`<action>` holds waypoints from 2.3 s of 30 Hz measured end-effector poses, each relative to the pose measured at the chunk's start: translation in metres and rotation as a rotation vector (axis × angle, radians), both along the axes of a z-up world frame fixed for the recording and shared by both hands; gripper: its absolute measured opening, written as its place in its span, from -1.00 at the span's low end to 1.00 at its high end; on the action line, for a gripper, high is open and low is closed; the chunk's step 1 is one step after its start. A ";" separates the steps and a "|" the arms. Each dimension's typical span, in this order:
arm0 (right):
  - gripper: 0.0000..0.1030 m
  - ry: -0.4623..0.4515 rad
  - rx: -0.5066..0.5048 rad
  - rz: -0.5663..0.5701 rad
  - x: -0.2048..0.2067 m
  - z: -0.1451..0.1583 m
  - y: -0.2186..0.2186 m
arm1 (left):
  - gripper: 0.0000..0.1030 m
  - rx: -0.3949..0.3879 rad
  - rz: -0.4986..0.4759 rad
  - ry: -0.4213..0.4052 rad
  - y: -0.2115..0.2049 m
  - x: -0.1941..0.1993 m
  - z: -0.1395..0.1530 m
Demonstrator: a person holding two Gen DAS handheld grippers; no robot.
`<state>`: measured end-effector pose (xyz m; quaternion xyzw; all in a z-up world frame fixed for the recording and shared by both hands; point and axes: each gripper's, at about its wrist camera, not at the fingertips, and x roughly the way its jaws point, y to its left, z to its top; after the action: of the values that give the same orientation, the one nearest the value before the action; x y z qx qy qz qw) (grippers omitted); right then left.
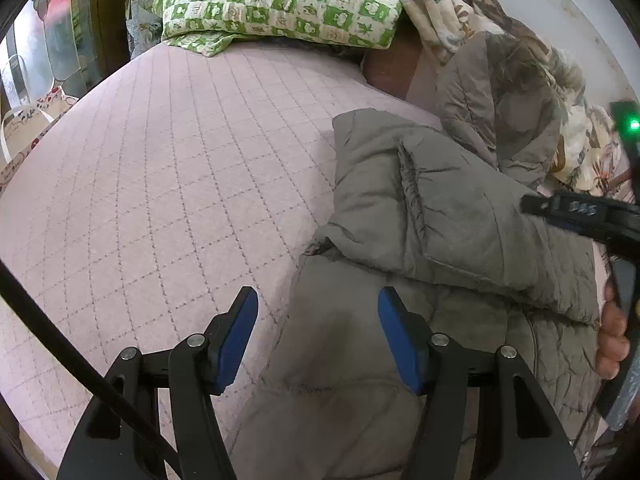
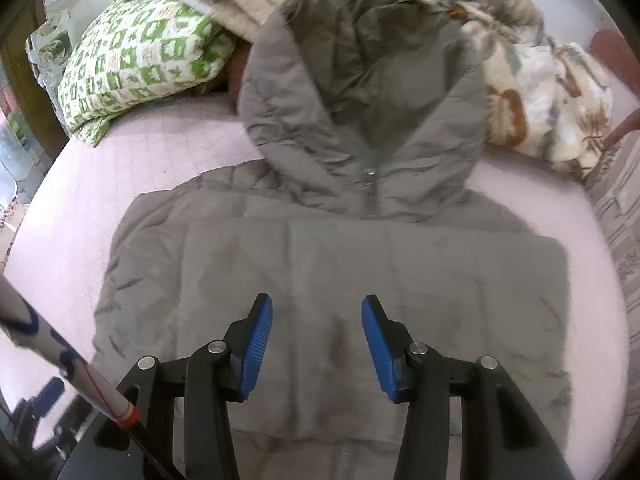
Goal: Fold large clothes
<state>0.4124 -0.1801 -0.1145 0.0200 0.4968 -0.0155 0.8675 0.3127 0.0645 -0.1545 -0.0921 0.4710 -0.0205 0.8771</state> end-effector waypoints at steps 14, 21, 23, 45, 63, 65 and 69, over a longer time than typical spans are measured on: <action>0.09 -0.009 0.039 -0.013 0.030 0.017 -0.002 | 0.19 -0.041 0.020 0.044 0.010 0.013 -0.013; 0.23 -0.129 0.104 -0.153 0.078 0.058 -0.030 | 0.19 -0.052 0.020 0.055 0.011 0.020 -0.018; 0.30 -0.154 0.135 -0.187 0.095 0.067 -0.036 | 0.19 -0.052 0.017 0.055 0.011 0.020 -0.019; 0.60 -0.195 0.013 -0.212 0.223 0.059 0.012 | 0.20 -0.046 -0.022 0.087 0.006 0.032 -0.034; -0.83 -0.190 -0.008 -0.116 0.138 0.098 0.027 | 0.20 -0.042 -0.005 0.069 0.011 0.029 -0.026; -0.84 -0.198 -0.010 -0.092 0.113 0.105 0.030 | 0.20 -0.045 -0.002 0.064 0.014 0.027 -0.025; -0.84 -0.211 0.008 -0.067 0.071 0.114 0.034 | 0.20 -0.047 0.004 0.055 0.018 0.024 -0.021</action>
<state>0.4837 -0.1461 -0.0005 0.0414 0.4021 -0.0404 0.9138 0.3368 0.0824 -0.1759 -0.1143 0.4939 -0.0274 0.8615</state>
